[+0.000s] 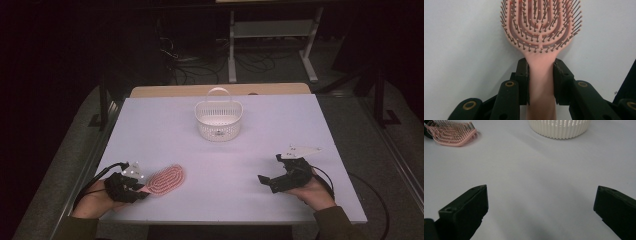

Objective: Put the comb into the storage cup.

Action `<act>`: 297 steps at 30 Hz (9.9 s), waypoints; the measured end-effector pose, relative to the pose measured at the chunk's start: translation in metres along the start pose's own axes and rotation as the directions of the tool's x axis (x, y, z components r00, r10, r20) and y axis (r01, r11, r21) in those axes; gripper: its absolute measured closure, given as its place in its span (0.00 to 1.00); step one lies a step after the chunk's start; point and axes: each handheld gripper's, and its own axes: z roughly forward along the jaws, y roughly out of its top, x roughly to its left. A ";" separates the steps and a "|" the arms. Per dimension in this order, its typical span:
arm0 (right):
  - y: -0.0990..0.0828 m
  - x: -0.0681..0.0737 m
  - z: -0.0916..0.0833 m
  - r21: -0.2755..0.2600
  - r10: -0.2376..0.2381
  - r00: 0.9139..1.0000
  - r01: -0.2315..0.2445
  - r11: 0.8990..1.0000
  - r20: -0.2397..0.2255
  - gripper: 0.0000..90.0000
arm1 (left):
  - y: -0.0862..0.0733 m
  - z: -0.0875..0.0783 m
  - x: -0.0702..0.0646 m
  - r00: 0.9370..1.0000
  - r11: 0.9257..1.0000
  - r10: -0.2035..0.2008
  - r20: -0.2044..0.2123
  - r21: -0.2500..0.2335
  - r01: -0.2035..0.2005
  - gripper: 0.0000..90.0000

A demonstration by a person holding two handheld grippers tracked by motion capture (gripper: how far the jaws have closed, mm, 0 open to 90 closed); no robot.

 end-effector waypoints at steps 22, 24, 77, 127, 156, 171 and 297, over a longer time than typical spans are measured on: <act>-0.001 0.000 0.002 0.010 -0.001 1.000 0.001 1.000 -0.001 0.00 | -0.003 -0.007 0.005 0.999 0.997 -0.047 0.022 -0.068 0.048 0.78; -0.001 0.000 0.002 0.009 -0.002 1.000 0.002 1.000 -0.001 0.00 | -0.002 -0.007 0.004 0.999 0.996 -0.044 0.025 -0.077 0.046 0.78; 0.000 -0.001 -0.002 -0.025 0.016 1.000 -0.016 1.000 0.002 0.00 | 0.073 -0.005 -0.010 1.000 0.935 -0.003 0.010 -0.355 0.006 0.78; 0.010 -0.001 0.003 -0.022 0.032 0.999 -0.033 0.999 -0.033 0.00 | 0.138 0.033 -0.028 0.998 0.855 0.047 0.040 -0.518 -0.019 0.78; 0.044 0.009 0.016 -0.032 0.030 0.994 -0.033 0.999 -0.102 0.00 | 0.135 0.041 -0.031 0.998 0.840 0.018 0.054 -0.543 0.014 0.78; 0.065 0.019 0.030 -0.041 0.002 0.988 -0.009 0.999 -0.156 0.00 | 0.131 0.040 -0.030 0.999 0.831 -0.001 0.047 -0.556 0.027 0.78; 0.105 0.015 0.067 -0.044 0.195 0.916 -0.224 0.974 -0.351 0.56 | 0.134 0.051 -0.047 0.998 0.809 0.040 -0.041 -0.585 -0.057 0.78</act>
